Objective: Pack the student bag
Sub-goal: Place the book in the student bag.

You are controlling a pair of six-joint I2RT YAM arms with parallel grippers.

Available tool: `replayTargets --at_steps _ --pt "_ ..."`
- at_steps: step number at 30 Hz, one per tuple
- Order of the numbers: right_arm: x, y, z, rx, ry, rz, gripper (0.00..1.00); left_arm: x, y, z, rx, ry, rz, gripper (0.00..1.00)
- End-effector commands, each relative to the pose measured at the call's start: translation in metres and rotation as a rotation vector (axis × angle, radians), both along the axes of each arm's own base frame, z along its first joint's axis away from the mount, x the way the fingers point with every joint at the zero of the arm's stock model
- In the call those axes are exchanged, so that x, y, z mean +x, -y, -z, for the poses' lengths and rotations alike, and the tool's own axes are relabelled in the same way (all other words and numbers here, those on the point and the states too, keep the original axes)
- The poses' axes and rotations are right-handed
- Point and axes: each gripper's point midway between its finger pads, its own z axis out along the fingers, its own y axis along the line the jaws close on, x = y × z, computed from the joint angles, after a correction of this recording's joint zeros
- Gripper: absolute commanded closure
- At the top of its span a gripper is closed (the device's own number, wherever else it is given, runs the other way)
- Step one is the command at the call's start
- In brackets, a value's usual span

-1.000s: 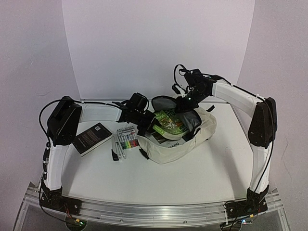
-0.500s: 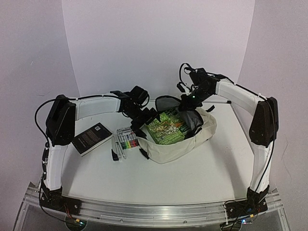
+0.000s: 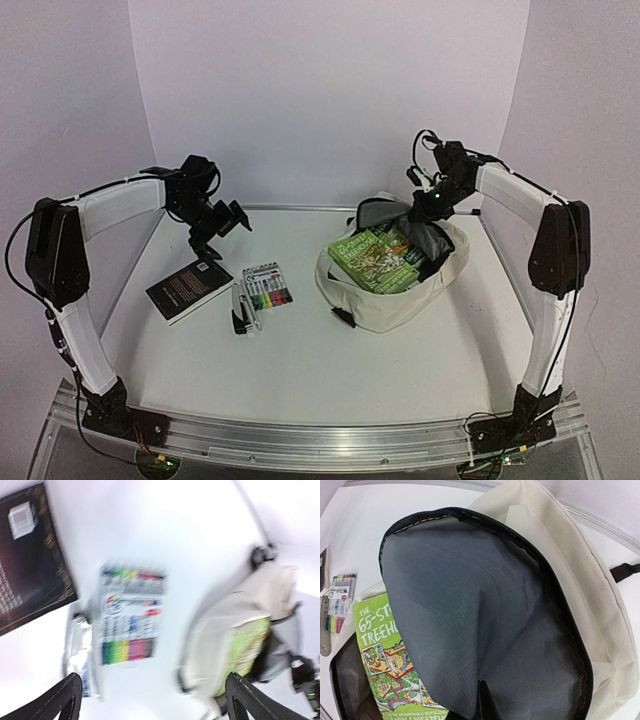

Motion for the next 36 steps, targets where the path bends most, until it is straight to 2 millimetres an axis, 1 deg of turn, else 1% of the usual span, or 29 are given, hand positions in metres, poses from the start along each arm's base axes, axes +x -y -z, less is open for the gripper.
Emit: replayTargets --at_steps 1,3,5,6,7,8,10,13,15,17,18,20,24,26,28,31,32,33,36 --pt "0.007 0.023 -0.018 -0.070 0.083 -0.004 0.96 -0.027 0.010 0.015 -0.010 -0.028 0.101 0.01" --pt "0.001 0.015 -0.023 -0.032 0.081 -0.039 0.93 -0.019 0.032 0.001 -0.080 0.035 0.177 0.02" --pt "-0.005 0.005 -0.024 0.011 0.056 -0.069 0.87 -0.014 0.067 -0.013 -0.105 0.102 0.289 0.05" --pt "-0.009 0.000 -0.023 0.029 0.038 -0.083 0.81 -0.014 0.081 -0.014 -0.091 0.116 0.339 0.07" --pt "-0.011 -0.004 -0.022 0.040 0.027 -0.095 0.71 -0.015 0.098 -0.020 -0.076 0.130 0.389 0.09" --pt "-0.014 -0.007 -0.022 0.052 0.014 -0.105 0.62 -0.012 0.111 -0.020 -0.066 0.138 0.433 0.12" --pt "-0.015 -0.010 -0.031 0.069 0.020 -0.114 0.44 -0.017 0.136 -0.014 -0.058 0.126 0.506 0.18" --pt "-0.016 -0.014 -0.052 0.078 0.064 -0.126 0.25 -0.017 0.167 -0.008 -0.083 0.129 0.559 0.28" --pt "-0.020 -0.020 -0.062 0.072 0.089 -0.141 0.18 -0.017 0.185 -0.006 -0.100 0.137 0.580 0.30" --pt "-0.025 -0.029 -0.063 0.058 0.096 -0.159 0.17 -0.016 0.200 -0.003 -0.091 0.146 0.598 0.28" --pt "-0.027 -0.030 -0.061 0.047 0.094 -0.161 0.16 -0.016 0.205 0.003 -0.077 0.143 0.602 0.28" --pt "-0.030 -0.034 -0.053 0.035 0.078 -0.170 0.16 -0.010 0.214 0.001 -0.093 0.171 0.602 0.29" --pt "-0.033 -0.034 -0.033 0.029 0.027 -0.161 0.16 0.013 0.225 -0.017 -0.133 0.300 0.571 0.37" --pt "-0.034 -0.034 -0.029 0.029 0.014 -0.160 0.16 0.026 0.230 -0.025 -0.150 0.351 0.559 0.38" --pt "-0.035 -0.034 -0.028 0.030 0.009 -0.158 0.16 0.037 0.234 -0.027 -0.162 0.389 0.551 0.38" --pt "-0.035 -0.033 -0.029 0.031 0.009 -0.151 0.16 0.050 0.242 -0.022 -0.183 0.414 0.550 0.38" --pt "-0.035 -0.032 -0.030 0.029 0.010 -0.148 0.16 0.053 0.244 -0.014 -0.191 0.400 0.550 0.38" --pt "-0.036 -0.031 -0.031 0.027 0.013 -0.146 0.15 0.056 0.247 -0.013 -0.199 0.401 0.549 0.39" --pt "-0.036 -0.028 -0.035 0.025 0.020 -0.140 0.14 0.061 0.251 -0.002 -0.204 0.393 0.547 0.39"
